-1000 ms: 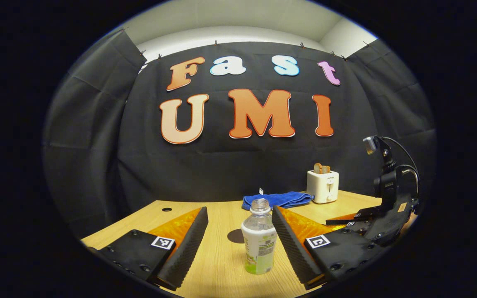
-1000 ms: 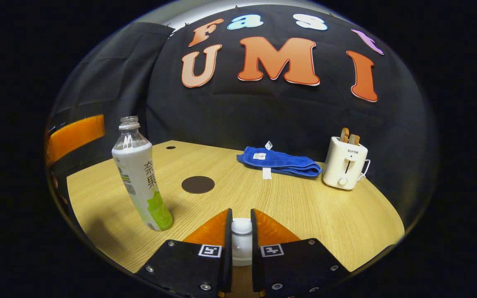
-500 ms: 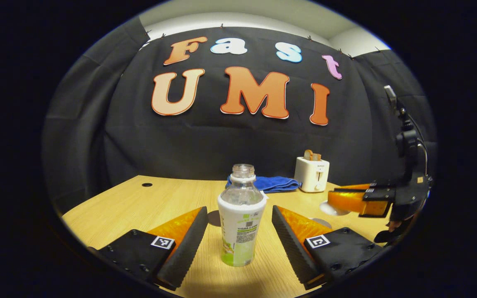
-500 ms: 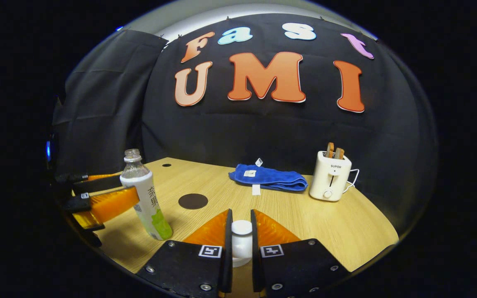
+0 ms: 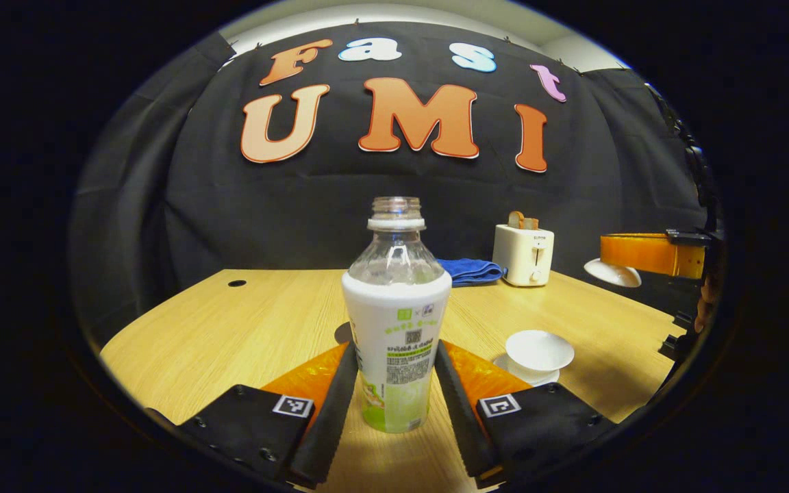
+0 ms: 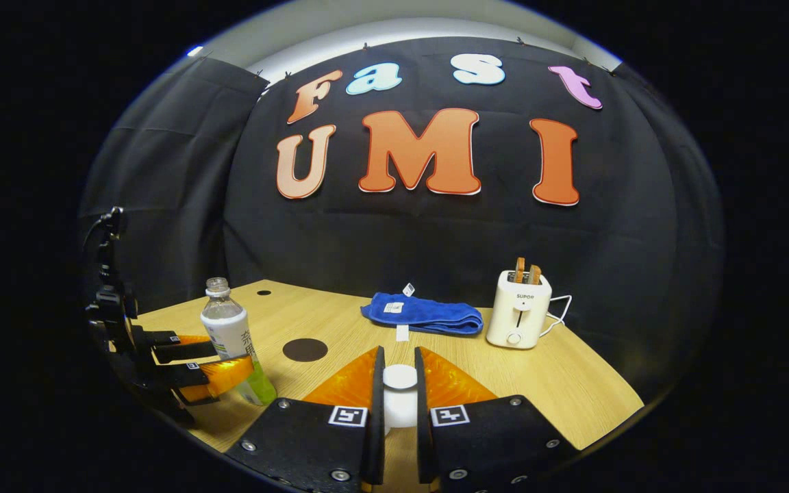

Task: Open the teacup lid with one hand, grasp the water bottle and pour water into the teacup with the other hand; after pouring, place the water bottle on the coaster and then close the teacup lid.

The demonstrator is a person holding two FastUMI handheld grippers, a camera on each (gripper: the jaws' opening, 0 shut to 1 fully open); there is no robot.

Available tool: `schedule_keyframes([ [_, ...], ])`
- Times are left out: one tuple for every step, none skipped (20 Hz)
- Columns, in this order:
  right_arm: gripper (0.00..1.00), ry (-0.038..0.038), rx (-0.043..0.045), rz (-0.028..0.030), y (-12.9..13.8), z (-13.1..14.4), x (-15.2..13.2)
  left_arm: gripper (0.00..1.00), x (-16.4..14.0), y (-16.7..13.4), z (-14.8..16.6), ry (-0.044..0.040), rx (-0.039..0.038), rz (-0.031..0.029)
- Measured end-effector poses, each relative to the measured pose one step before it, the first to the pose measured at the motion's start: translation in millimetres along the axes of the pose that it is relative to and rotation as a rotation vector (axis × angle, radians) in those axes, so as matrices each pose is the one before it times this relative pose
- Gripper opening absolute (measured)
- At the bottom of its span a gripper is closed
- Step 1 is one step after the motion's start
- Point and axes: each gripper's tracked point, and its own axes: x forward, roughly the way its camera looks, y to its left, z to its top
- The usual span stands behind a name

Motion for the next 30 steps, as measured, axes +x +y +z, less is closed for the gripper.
schedule_keyframes([
  [0.19,-0.0043,-0.00029,-0.00528,-3.09,0.86,-1.92,0.73,4.1,-3.4,0.68,0.00537,0.0054,-0.00402],
  [0.19,-0.00543,0.0002,-0.00493,-2.83,1.65,-1.3,0.7,-0.72,0.52,0.83,-0.00525,0.00443,0.00567],
  [0.19,-0.00505,0.00238,-0.00589,-3.17,1.28,-1.23,0.71,0.05,0.74,-0.81,-0.00323,0.0005,0.00167],
  [0.19,-0.00273,0.00294,-0.00359,-3.25,0.52,-1.3,0.69,-0.22,0.09,1.49,-0.00478,0.00509,0.00027],
  [0.19,-0.00342,0.00291,-0.00688,-3.85,-0.3,-0.65,0.69,0.84,1.29,0.45,-0.00054,0.00846,0.00692],
  [0.19,-0.00043,0.00301,-0.00512,-3.65,0.25,-0.85,0.65,0.38,1.85,0.13,0.00577,0.02041,0.00731],
  [0.19,-0.00332,0.00303,-0.00491,-2.65,0.33,-2.34,0.65,0.57,3.58,2.59,-0.00956,0.03263,0.01825],
  [0.19,0.00219,0.0006,0.00239,-1.71,-0.37,-1.64,0.66,0.74,4.35,4.48,-0.00719,0.04438,0.01886],
  [0.19,0.00211,-0.00055,0.00229,-1.13,-1.38,-1.97,0.65,1.0,3.73,3.78,-0.00975,0.04782,0.0208],
  [0.19,-0.00478,-0.00136,-0.00847,-4.66,1.7,-1.55,0.65,-0.31,4.17,1.74,0.0007,0.04771,0.02332],
  [0.19,-0.0026,-0.00024,-0.00684,-3.48,-0.02,-1.58,0.65,2.5,1.3,0.21,-0.00335,0.03759,0.01047],
  [0.19,-0.00415,0.00154,-0.00582,-3.23,1.17,-1.74,0.65,2.68,0.32,-0.55,0.00684,0.03258,0.00567],
  [0.19,-0.00413,0.00037,-0.00507,-3.19,1.0,-3.22,0.65,2.63,0.48,-1.11,0.00556,0.03471,0.00028],
  [0.19,-0.00485,-0.00075,-0.00797,-4.13,1.41,-2.64,0.66,1.24,1.43,-1.04,0.00709,0.04311,0.00518],
  [0.19,-0.00153,-0.00067,-0.00491,-3.22,-0.1,-1.87,0.65,0.74,3.75,-0.89,0.00319,0.04987,0.00673],
  [0.19,-0.00097,0.004,-0.00463,-3.81,0.58,-2.47,0.65,1.22,1.69,0.94,0.00451,0.05111,0.00288],
  [0.19,-0.00007,0.00257,-0.00539,-3.85,-0.28,-2.27,0.65,2.29,-0.21,-2.03,0.00991,0.04615,-0.00274],
  [0.19,-0.00111,-0.00228,-0.01009,-5.49,0.35,-3.38,0.65,2.27,-1.14,-2.27,0.00989,0.04096,-0.00864],
  [0.19,-0.00296,-0.00353,-0.01348,-5.69,-0.34,-2.68,0.66,0.02,-1.84,-1.54,0.00815,0.03948,-0.00825],
  [0.19,-0.00249,-0.00138,-0.01164,-4.99,0.57,-2.24,0.62,2.44,0.07,-2.29,0.00861,0.03636,-0.00249],
  [0.19,-0.00282,0.00261,-0.00909,-4.04,-0.03,-2.51,0.59,0.93,-1.24,-2.3,0.00964,0.03853,-0.00463],
  [0.19,-0.00119,0.00244,-0.0067,-3.19,0.27,-1.66,0.61,0.54,-0.34,1.27,-0.0027,0.038,0.00063],
  [0.19,-0.00108,0.00024,-0.00674,-3.02,-1.25,-1.0,0.61,-1.72,0.09,0.47,-0.00037,0.04922,0.00327],
  [0.19,-0.00043,-0.00076,-0.00773,-3.34,-0.14,-0.39,0.58,0.06,-0.19,0.06,-0.0021,0.05422,0.00486],
  [0.19,0.00121,0.00002,-0.00697,-3.34,-1.68,-1.78,0.59,2.21,-1.29,1.81,-0.00187,0.04714,-0.00074],
  [0.19,-0.0011,0.00037,-0.00542,-2.55,-0.15,-1.18,0.61,1.95,-2.3,1.14,-0.00323,0.04171,-0.002],
  [0.19,0.0002,0.00097,-0.0055,-2.74,-0.81,-1.16,0.61,2.06,-3.82,2.14,-0.00259,0.04122,-0.0051],
  [0.19,0.00011,0.00201,-0.00352,-2.56,-0.58,-1.08,0.61,0.46,-3.07,2.14,-0.00182,0.03912,-0.00616],
  [0.19,0.00193,0.00239,-0.00594,-2.86,-1.37,0.31,0.61,-0.53,-3.22,-1.28,-0.00179,0.03959,-0.00982],
  [0.19,0.00297,0.00326,-0.00274,-2.49,-1.78,-0.93,0.61,0.04,-2.97,0.05,-0.0018,0.04078,-0.01028],
])
